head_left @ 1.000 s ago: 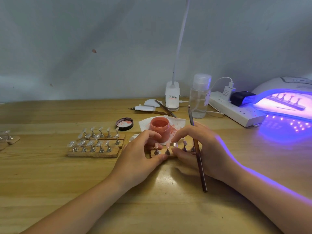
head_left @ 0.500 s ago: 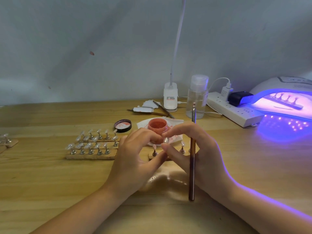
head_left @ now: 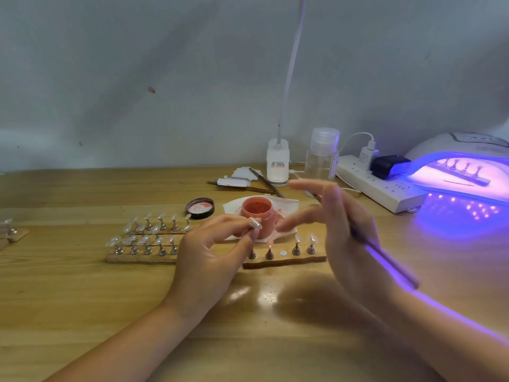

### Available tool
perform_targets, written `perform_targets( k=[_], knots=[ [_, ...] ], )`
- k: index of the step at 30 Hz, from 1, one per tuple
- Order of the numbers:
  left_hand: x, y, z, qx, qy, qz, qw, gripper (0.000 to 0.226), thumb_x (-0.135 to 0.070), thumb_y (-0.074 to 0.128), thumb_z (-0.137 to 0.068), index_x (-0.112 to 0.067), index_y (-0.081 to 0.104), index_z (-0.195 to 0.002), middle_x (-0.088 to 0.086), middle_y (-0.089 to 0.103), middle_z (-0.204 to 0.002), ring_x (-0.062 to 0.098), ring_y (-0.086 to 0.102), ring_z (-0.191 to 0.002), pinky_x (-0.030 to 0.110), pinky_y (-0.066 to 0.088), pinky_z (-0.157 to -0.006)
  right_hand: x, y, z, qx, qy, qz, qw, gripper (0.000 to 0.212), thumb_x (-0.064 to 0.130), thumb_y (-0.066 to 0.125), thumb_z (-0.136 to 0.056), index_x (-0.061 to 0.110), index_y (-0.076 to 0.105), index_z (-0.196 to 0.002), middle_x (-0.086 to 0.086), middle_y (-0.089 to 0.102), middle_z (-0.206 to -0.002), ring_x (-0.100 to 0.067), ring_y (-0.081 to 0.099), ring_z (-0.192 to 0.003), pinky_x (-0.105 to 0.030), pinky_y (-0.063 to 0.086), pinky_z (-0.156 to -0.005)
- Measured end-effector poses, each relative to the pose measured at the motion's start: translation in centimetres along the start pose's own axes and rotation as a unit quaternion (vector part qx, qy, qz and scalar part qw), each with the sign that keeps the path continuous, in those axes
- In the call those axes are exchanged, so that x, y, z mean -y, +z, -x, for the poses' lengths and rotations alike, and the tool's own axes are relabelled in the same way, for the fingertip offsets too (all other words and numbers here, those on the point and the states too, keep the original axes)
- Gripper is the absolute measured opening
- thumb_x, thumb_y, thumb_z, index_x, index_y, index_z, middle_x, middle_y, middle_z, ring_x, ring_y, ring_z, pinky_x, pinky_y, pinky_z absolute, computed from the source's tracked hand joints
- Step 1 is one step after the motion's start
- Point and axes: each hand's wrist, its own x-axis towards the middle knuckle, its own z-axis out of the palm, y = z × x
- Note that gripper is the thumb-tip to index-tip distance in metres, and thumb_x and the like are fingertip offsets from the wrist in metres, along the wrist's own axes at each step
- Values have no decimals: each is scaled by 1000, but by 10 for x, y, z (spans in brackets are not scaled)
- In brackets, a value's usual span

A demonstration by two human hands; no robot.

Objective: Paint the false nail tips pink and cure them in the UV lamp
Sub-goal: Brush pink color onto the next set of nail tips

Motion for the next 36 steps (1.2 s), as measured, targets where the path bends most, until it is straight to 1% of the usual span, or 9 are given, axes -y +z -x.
perform_targets(
  k=[3,5,8,10,13,17,22,30,36],
  knots=[
    [0,1,0,-10,-15,27,999,12,-14,66,-74,-22,70,-80,-11,67,-82,-5,60,-82,3,42,-71,0,-17,-22,8,100,-41,994,51,57,20,-91,36,65,-102,-1,51,-44,-8,47,-41,-16,40,-45],
    [-1,2,0,-13,-24,48,998,13,-6,67,-75,-17,70,-80,-2,65,-84,-6,59,-81,2,42,-66,-2,-24,-40,11,136,6,991,57,62,21,-88,37,72,-89,6,37,-43,-4,36,-43,-15,33,-46],
    [2,2,-2,-14,-29,36,999,21,-5,66,-76,-25,68,-82,-7,66,-85,-6,59,-82,2,41,-71,-6,-24,-61,12,174,3,985,49,46,36,-94,24,74,-71,11,37,-42,-3,37,-42,-16,34,-45],
    [3,1,-2,-17,-34,36,999,21,-12,65,-76,-31,67,-83,-12,68,-81,-7,59,-83,2,40,-73,-10,-22,-72,2,162,6,987,38,34,47,-94,16,66,-67,11,46,-44,-1,43,-41,-13,36,-41],
    [4,0,-3,-25,-40,29,998,19,-20,64,-74,-36,65,-84,-25,68,-82,-11,59,-83,1,39,-71,-18,-12,-82,30,128,76,988,33,33,59,-87,11,56,-62,6,55,-47,-1,51,-41,-10,40,-45],
    [7,0,-3,-39,-38,16,998,21,-17,67,-73,-36,65,-82,-28,66,-83,-10,59,-78,1,39,-67,-30,8,-89,76,116,164,977,37,33,67,-82,10,53,-57,0,56,-47,-7,54,-44,-20,46,-52],
    [7,0,-3,-38,-28,10,999,27,-10,69,-75,-36,64,-80,-30,66,-80,-13,58,-77,0,37,-66,-38,25,-92,124,100,243,957,41,34,69,-81,16,48,-51,6,47,-46,-1,46,-43,-7,35,-45],
    [8,0,-2,-35,-32,5,999,32,-6,70,-76,-37,64,-80,-26,66,-75,-13,58,-79,0,38,-66,-46,35,-84,159,79,290,940,42,35,65,-84,16,48,-50,4,44,-47,-8,41,-48,-19,32,-48],
    [8,0,-4,-28,-30,1,999,29,-5,70,-75,-33,66,-81,-15,66,-81,-11,58,-79,1,38,-67,-41,25,-89,84,73,256,960,39,30,66,-84,11,53,-52,1,50,-49,-8,46,-50,-25,39,-55]
  ],
)
